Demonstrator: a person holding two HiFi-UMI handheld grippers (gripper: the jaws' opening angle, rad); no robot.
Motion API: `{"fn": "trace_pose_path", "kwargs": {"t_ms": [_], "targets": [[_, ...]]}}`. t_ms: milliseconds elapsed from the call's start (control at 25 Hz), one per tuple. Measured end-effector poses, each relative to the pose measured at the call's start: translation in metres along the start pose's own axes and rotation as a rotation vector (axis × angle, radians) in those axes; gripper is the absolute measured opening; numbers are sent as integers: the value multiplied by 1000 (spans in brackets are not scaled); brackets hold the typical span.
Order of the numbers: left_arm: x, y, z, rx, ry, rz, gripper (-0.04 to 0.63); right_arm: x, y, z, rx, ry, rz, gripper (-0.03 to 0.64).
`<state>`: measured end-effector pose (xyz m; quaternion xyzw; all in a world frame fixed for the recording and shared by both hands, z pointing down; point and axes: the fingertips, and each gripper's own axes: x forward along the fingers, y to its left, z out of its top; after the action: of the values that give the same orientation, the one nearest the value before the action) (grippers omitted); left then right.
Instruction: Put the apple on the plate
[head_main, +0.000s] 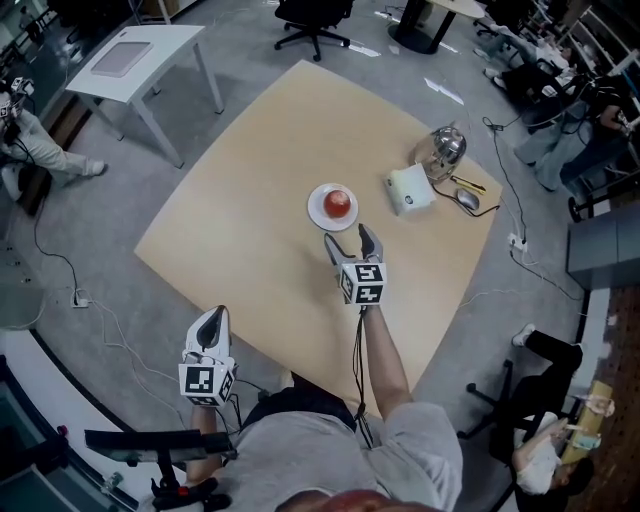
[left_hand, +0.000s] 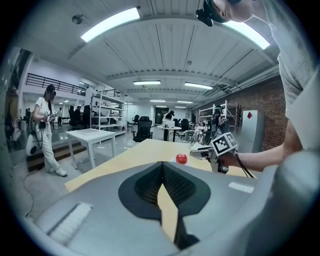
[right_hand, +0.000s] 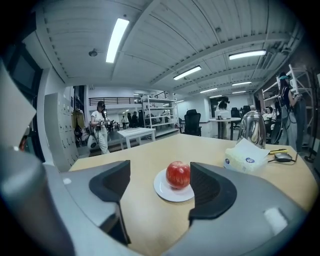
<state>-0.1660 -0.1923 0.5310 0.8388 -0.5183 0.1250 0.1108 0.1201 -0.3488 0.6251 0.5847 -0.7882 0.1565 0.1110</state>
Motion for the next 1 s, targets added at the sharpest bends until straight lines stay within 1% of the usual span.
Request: {"fn": "trace_pose_path", "kwargs": {"t_ms": [200, 400, 560, 760, 1000], "targets": [[-13, -2, 12, 10, -37, -1, 18, -21, 9, 8, 6, -11, -2, 353], [-25, -6, 25, 19, -75, 0, 18, -51, 21, 20, -11, -36, -7, 326], [-24, -12, 34, 26, -110, -22, 18, -66, 30, 24, -2, -60, -7, 296], [-33, -23, 42, 32, -132, -46, 18, -99, 43, 29, 21, -81, -5, 273], [-41, -30, 52, 35, -168, -57, 18, -136, 44, 37, 16, -108, -15, 210]]}}
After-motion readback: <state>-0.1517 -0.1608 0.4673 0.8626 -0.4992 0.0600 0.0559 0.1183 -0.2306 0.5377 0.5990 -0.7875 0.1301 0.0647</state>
